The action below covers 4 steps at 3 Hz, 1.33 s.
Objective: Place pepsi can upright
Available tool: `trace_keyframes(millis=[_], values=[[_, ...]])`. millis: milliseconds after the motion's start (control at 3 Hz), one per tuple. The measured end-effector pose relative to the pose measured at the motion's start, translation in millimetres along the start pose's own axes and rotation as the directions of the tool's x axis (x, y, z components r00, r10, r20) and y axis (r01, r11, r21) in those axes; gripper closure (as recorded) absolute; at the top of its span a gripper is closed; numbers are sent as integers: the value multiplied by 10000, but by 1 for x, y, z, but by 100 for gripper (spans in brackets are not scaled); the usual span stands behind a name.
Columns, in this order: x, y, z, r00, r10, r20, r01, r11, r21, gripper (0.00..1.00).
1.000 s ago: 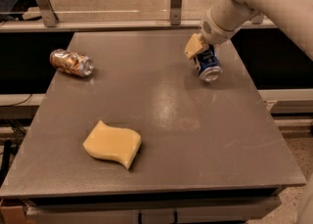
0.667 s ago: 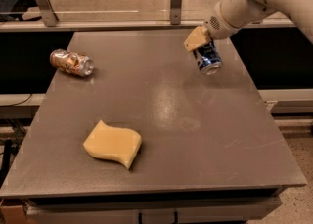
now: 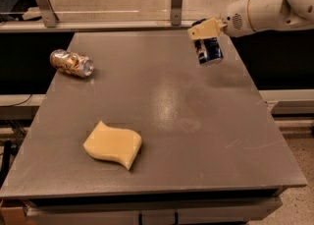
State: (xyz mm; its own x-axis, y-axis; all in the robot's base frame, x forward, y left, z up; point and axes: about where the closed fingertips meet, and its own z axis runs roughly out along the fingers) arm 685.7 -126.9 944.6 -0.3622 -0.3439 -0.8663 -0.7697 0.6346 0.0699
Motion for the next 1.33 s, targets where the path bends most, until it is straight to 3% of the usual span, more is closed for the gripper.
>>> trace_keyframes(millis=[333, 667, 1000, 1333], values=[[0, 13, -7, 9863, -603, 1536, 788, 9899, -1180, 100], [3, 33, -13, 9466, -1554, 2826, 2168, 9554, -2007, 100], [10, 52, -18, 8832, -2783, 3776, 3801, 8963, -2286, 100], [20, 65, -23, 7921, -3772, 4799, 5218, 8264, -2118, 100]])
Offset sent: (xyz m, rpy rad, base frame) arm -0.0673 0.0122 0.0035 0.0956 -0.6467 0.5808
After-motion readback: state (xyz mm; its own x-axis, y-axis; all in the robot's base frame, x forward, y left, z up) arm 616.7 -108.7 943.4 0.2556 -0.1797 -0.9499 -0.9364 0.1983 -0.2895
